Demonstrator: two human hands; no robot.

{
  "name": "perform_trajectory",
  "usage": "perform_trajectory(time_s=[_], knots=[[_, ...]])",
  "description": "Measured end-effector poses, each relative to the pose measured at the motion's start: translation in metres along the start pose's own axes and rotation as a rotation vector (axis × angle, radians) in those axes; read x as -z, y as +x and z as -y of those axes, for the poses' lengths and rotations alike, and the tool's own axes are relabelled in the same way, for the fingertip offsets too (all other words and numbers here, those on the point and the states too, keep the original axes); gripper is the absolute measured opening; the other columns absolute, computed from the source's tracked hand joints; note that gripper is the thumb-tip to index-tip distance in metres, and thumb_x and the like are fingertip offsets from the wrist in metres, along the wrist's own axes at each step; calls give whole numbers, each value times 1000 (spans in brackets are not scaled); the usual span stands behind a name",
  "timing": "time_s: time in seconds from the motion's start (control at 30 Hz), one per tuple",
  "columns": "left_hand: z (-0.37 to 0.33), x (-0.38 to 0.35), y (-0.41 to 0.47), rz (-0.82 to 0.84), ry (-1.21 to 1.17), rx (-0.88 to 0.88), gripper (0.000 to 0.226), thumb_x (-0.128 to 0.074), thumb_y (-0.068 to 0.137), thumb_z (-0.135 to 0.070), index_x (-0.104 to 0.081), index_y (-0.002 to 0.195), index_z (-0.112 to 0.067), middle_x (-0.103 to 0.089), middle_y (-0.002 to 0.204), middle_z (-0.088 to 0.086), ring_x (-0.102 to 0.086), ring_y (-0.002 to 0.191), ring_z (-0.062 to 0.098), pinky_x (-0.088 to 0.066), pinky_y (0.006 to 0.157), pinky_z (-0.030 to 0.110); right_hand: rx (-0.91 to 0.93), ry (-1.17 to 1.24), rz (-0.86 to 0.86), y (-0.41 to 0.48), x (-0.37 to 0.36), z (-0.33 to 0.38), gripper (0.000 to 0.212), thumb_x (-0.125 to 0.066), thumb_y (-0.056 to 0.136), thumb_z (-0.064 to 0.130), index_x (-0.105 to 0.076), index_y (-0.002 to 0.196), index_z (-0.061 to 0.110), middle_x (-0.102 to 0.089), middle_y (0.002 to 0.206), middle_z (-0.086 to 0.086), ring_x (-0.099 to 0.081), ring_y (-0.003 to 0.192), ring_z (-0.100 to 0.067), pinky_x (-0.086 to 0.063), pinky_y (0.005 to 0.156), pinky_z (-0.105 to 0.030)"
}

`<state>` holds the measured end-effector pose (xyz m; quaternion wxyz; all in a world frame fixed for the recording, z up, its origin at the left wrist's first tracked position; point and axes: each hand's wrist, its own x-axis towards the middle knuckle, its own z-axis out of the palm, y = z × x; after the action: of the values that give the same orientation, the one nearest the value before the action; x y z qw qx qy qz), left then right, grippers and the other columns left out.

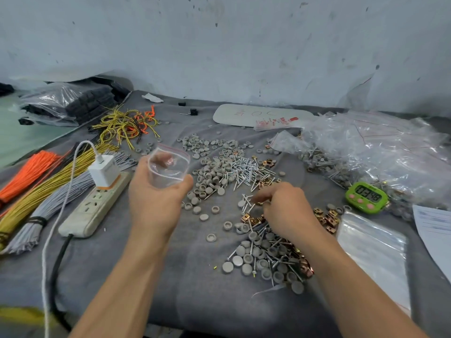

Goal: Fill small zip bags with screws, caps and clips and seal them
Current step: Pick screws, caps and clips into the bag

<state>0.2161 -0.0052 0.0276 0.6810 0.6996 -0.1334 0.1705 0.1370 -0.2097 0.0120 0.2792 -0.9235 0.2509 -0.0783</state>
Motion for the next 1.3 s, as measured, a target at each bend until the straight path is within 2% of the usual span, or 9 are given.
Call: perform_trajectory(time_s=[0.1, 0.2, 0.33, 0.47, 0.6, 0.7, 0.83, 1.03, 1.3], knots=[[-1, 0, 2, -63, 87, -173, 40, -80, 74, -18, -63, 110, -21, -67, 107, -9, -65, 105, 13, -51, 94, 33, 14, -74, 84, 7, -2, 7, 44, -62, 91, 1, -77, 110, 38, -73, 123, 3, -69, 97, -18, -57, 86, -31], [0, -3, -1, -39, 140, -117, 39, -81, 72, -18, -62, 105, -27, -67, 102, -16, -65, 103, 8, -51, 90, 28, -2, -277, 325, 16, 0, 14, 56, -59, 90, -4, -70, 126, 38, -62, 140, -1, -63, 120, -27, -55, 98, -38], [0, -5, -6, -40, 225, -142, 42, -83, 73, -18, -60, 104, -32, -66, 99, -18, -62, 97, -3, -50, 90, 25, 117, -346, 134, 10, -10, 9, 42, -54, 87, -4, -73, 105, 29, -70, 111, -1, -67, 100, -23, -58, 88, -38], [3, -5, -10, 11, 339, -129, 47, -85, 71, -22, -56, 102, -41, -65, 99, -25, -61, 94, -4, -43, 77, 10, 182, -429, 107, 11, -12, 5, 8, -57, 97, 17, -64, 101, 18, -64, 112, -4, -63, 100, -27, -55, 87, -42], [10, -9, -17, 234, 435, -86, 54, -84, 66, -21, -52, 103, -44, -64, 100, -21, -60, 94, 6, -42, 71, 19, 183, -499, 203, 10, -9, 5, 8, -55, 99, 29, -56, 102, 22, -57, 119, -5, -59, 107, -30, -45, 90, -42], [12, -17, -21, 356, 508, -97, 58, -85, 66, -23, -51, 108, -45, -62, 101, -20, -56, 94, 7, -37, 71, 14, 205, -539, 189, 7, -10, 8, 10, -53, 96, 23, -61, 96, 18, -58, 98, -1, -53, 89, -27, -39, 84, -40], [14, -24, -23, 452, 533, -65, 59, -82, 68, -27, -49, 109, -52, -60, 100, -26, -51, 90, -4, -35, 71, 10, 234, -595, 175, 1, -9, 10, 18, -52, 96, 19, -69, 92, 15, -46, 76, 5, -46, 83, -24, -40, 95, -42], [18, -21, -23, 469, 526, -31, 58, -83, 70, -30, -51, 112, -53, -61, 101, -27, -52, 95, -11, -36, 70, 8, 262, -551, 129, -7, -7, 13, 20, -52, 82, 6, -55, 91, 25, -60, 85, 6, -62, 94, -23, -35, 100, -42], [23, -15, -23, 478, 532, -35, 55, -80, 63, -36, -52, 106, -53, -64, 94, -26, -55, 92, -12, -41, 69, 14, 300, -604, 100, -9, -9, 7, 17, -55, 88, 10, -68, 95, 20, -57, 88, 3, -62, 98, -24, -38, 98, -39]])
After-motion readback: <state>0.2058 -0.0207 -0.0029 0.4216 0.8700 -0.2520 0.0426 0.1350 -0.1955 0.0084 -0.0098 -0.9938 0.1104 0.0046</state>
